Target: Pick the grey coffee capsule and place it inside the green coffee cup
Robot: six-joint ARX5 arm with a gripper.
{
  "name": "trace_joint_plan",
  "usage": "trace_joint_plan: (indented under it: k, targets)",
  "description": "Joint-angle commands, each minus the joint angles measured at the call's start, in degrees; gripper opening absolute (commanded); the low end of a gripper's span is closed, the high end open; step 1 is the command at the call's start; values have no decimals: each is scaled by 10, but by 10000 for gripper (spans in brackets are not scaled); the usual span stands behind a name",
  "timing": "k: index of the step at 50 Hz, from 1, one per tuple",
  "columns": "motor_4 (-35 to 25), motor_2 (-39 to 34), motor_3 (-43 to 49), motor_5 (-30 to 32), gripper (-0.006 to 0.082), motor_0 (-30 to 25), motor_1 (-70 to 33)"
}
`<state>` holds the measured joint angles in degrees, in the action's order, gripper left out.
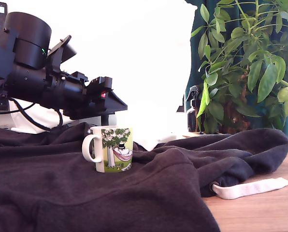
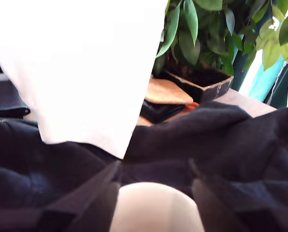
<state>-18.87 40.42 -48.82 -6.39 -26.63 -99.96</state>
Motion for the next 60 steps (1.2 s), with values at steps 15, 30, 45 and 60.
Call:
trace_joint_plan:
  k: [15,30,45,60]
  targets:
    - [-2,1,37,7,641,17,47]
    - [-1,1,143,9,-22,77,178]
    - [30,1,293,30,-22,169,311]
    - [51,1,403,60,-22,237,385]
